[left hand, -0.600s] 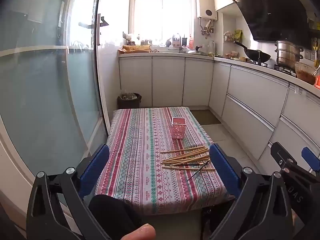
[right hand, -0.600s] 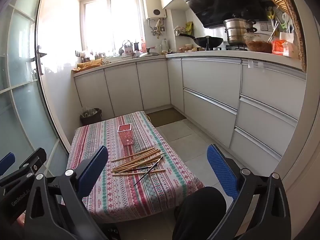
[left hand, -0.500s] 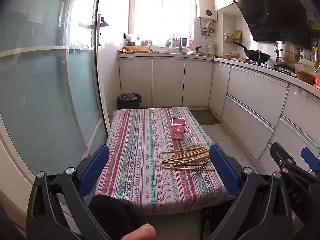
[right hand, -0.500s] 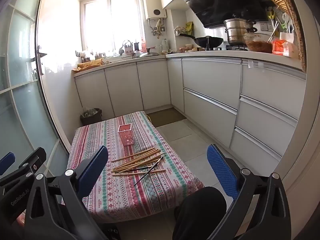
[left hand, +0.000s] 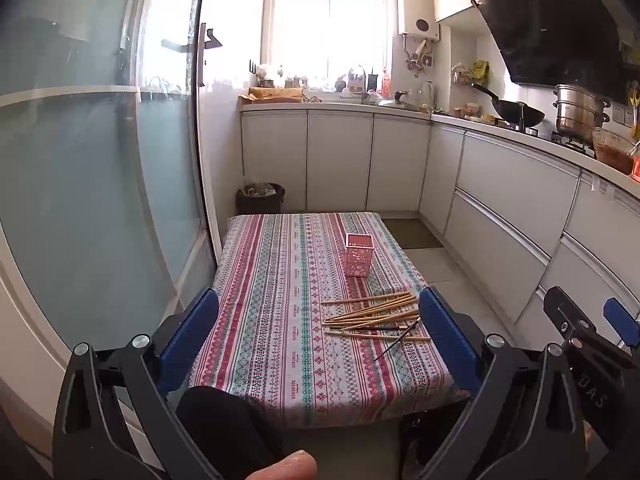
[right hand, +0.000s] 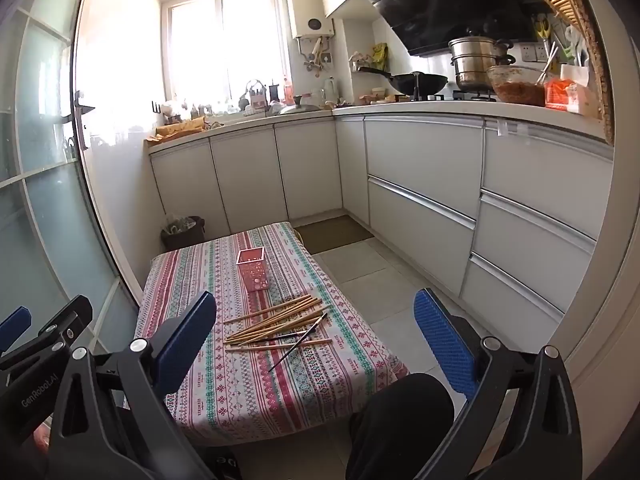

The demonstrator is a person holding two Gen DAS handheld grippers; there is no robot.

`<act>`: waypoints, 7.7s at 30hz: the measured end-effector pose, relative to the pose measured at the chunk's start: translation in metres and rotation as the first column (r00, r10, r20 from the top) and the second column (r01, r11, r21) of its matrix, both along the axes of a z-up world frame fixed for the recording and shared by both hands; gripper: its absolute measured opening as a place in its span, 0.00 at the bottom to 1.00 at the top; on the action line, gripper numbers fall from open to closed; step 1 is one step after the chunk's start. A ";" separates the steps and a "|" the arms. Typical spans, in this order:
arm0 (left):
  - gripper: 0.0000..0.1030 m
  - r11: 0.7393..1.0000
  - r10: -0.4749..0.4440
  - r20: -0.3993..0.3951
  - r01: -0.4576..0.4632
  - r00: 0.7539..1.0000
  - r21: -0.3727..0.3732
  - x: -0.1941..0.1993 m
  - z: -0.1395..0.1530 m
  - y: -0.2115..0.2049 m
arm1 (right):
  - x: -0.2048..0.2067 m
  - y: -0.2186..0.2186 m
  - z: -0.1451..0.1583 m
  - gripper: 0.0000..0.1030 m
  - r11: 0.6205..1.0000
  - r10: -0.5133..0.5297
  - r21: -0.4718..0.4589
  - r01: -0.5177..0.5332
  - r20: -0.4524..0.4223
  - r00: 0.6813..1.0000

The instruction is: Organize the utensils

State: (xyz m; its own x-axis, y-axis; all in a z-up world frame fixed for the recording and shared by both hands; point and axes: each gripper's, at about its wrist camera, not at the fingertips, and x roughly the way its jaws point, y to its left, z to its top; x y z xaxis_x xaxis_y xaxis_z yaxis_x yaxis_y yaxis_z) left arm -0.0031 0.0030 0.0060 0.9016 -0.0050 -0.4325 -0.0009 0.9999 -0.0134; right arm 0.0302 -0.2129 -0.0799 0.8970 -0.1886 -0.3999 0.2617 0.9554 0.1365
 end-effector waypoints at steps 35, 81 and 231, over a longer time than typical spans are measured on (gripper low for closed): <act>0.93 0.999 0.020 0.000 -0.020 1.000 -0.026 0.004 -0.004 0.006 | 0.001 0.004 -0.004 0.94 1.000 0.005 -0.018 -0.005 -0.015 1.000; 0.93 1.000 0.016 -0.004 -0.016 1.000 -0.027 0.004 -0.010 0.007 | 0.003 0.005 -0.007 0.94 1.000 0.013 -0.012 -0.014 -0.019 1.000; 0.06 0.869 -0.439 0.002 0.425 0.899 -0.252 0.332 -0.045 -0.062 | 0.297 -0.060 0.022 0.08 0.861 0.118 0.501 -0.088 -0.030 0.993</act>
State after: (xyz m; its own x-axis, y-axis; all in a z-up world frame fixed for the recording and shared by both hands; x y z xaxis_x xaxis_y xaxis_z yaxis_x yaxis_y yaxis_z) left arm 0.3287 -0.0594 -0.0394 0.7609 -0.4986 -0.4151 0.4230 0.8664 -0.2654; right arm 0.3276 -0.2729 -0.0577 0.8729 0.1415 -0.4668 0.1877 0.7859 0.5892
